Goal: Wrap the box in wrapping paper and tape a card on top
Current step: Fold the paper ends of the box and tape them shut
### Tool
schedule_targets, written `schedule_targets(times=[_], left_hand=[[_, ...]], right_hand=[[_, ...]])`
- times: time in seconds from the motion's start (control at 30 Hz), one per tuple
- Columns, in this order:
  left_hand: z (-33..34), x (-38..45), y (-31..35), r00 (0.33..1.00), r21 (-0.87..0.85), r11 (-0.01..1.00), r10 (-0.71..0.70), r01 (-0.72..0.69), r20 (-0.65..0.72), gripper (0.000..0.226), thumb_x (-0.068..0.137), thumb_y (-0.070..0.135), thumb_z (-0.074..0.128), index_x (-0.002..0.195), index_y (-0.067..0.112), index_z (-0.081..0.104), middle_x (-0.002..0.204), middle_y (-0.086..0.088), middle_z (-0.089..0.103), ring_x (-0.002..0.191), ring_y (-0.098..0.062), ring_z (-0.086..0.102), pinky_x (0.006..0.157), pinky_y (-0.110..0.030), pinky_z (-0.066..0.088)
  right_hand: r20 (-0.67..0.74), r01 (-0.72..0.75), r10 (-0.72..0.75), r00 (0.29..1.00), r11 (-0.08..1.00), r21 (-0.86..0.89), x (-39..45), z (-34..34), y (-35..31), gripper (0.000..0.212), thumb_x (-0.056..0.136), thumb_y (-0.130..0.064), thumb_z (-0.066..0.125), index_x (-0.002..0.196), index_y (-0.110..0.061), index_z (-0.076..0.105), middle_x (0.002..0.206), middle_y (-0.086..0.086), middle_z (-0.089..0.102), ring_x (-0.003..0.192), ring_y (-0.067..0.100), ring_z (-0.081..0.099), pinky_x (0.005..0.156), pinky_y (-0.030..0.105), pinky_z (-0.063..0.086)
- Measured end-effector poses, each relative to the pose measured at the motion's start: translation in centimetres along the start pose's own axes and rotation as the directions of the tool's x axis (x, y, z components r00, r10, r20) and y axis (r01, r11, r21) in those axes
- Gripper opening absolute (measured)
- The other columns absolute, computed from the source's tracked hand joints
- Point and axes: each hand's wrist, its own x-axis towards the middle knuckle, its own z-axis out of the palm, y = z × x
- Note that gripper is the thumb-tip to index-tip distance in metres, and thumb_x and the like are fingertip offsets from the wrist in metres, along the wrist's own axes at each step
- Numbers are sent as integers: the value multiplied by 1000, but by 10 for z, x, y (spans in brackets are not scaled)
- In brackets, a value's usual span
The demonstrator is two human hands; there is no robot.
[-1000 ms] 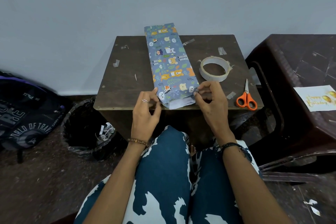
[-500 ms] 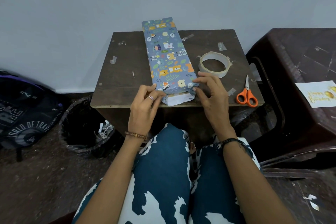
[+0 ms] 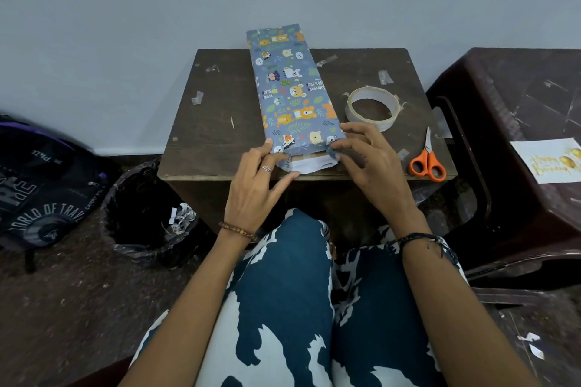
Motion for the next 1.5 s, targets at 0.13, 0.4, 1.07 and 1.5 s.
schedule_targets(times=[0.13,0.4,1.07,1.5], left_hand=[[1,5,6,999,0,999,-39,39,-26,26,90,27,56,90,4,68,97,-16,59,101,-21,52,82,-28,45],[5,9,17,977,-71,975,-211,210,-13,32,92,29,47,88,2,66,94,-13,55,105,-19,50,75,-29,44],[5,48,13,934,311,891,260,-330,246,59,82,49,48,135,21,45,146,-7,40,135,-22,33,110,-47,28],[18,55,22,972,110,991,44,-71,233,44,85,31,59,128,22,55,132,-2,56,124,-18,51,108,-42,29]], right_hand=[[142,-37,38,989,999,-6,-2,-8,-1,34,79,-23,74,110,-14,62,139,-2,41,123,1,43,89,25,48],[116,49,-33,993,989,-137,-3,-5,-3,34,80,-25,74,109,-13,62,137,4,42,120,11,50,74,31,55],[-114,73,-107,988,960,-272,3,14,-8,10,92,-11,57,89,-11,67,103,3,63,103,12,62,74,27,52],[-294,-201,177,939,978,-55,16,4,-9,16,91,-9,53,104,-9,62,99,2,66,91,16,58,76,25,46]])
